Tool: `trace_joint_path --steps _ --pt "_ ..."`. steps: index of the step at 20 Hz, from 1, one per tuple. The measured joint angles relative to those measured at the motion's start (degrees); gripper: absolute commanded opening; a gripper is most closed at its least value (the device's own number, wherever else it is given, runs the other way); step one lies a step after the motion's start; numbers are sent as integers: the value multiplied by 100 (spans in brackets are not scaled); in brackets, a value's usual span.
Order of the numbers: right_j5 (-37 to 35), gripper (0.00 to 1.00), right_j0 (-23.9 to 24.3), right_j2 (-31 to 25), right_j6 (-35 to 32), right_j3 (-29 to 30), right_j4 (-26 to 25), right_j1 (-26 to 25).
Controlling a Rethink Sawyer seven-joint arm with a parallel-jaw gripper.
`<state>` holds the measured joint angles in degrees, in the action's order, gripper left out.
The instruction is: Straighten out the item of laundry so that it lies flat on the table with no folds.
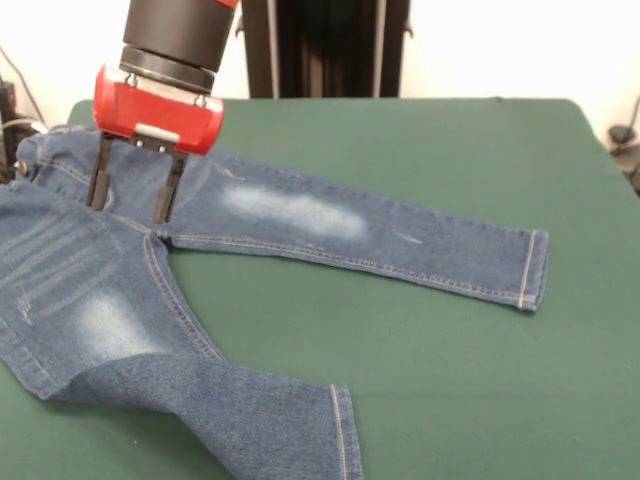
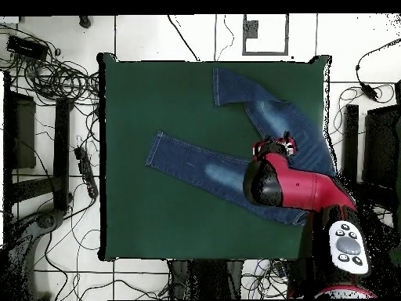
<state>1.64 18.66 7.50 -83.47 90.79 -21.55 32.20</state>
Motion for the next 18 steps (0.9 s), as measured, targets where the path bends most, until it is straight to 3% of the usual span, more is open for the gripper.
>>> trace_joint_path --steps 5,6,10,18 --pt "-847 100 208 -6 0 -127 289 41" --pt "-1425 100 363 -3 0 -343 378 -24" --pt "-2171 100 578 4 0 -955 441 -351" --pt "-2431 100 671 -13 0 -2277 465 -1331"
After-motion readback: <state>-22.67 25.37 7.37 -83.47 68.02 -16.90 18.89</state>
